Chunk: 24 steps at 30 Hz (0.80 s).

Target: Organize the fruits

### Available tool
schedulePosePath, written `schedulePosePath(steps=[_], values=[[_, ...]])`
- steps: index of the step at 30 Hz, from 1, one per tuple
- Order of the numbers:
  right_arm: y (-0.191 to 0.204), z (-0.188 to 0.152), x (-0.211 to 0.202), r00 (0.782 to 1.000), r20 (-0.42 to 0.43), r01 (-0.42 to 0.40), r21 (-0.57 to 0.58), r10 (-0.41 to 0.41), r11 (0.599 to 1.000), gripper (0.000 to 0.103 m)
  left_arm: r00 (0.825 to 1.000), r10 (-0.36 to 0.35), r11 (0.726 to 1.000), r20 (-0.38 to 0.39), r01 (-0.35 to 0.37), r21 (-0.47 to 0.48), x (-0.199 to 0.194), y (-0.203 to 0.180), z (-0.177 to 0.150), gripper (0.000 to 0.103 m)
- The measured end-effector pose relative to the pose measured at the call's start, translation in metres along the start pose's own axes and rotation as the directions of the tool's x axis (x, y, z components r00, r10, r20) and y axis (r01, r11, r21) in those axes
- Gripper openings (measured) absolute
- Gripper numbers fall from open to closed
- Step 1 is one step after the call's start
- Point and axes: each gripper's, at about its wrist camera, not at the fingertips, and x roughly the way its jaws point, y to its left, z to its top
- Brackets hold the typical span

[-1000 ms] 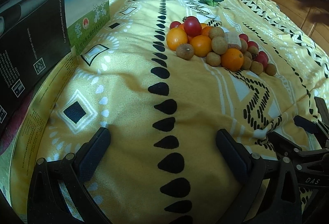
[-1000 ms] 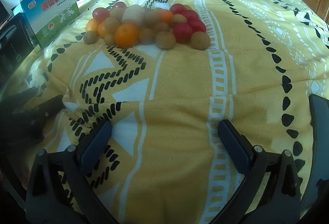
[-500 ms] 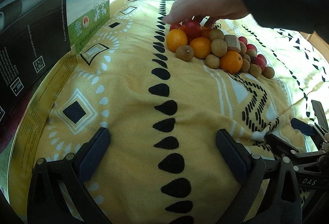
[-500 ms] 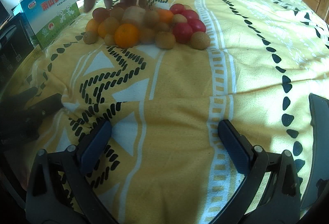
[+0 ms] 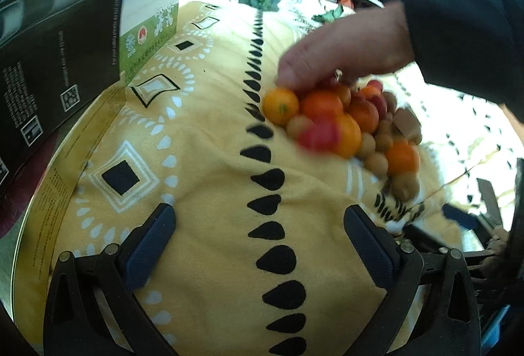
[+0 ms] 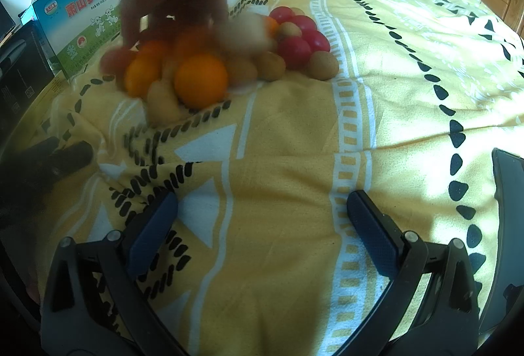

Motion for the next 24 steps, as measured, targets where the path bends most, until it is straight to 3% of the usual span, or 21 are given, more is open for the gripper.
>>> schedulePosePath(steps=[5,9,12,18,24], values=[[0.000,0.000,0.000,1.000,0.000,0.001,0.000,-0.001,1.000,0.103,0.996,-0.003,1.000,0.090,0.005,-0.031,-0.019,0.005,-0.002,0.103],[0.000,0.000,0.000,1.000,-0.001,0.003,-0.002,-0.003,1.000,0.103,0.992,-0.023,1.000,0.126,0.022,0.008,-0.027,-0.002,-0.009,0.103],[0.000,0.000,0.000,1.000,-0.001,0.005,-0.003,-0.005,1.000,0.103,0.993,-0.037,0.999,0.109,0.035,0.024,-0.024,-0.004,-0.009,0.103],[-0.001,-0.001,0.001,1.000,-0.002,0.005,-0.003,-0.005,1.000,0.103,0.997,-0.068,0.996,0.048,0.071,-0.059,-0.012,0.011,-0.009,0.103],[-0.002,-0.001,0.000,1.000,-0.002,0.005,-0.003,-0.005,1.000,0.103,1.000,0.026,1.000,0.010,-0.026,0.008,-0.001,-0.003,-0.011,0.103]])
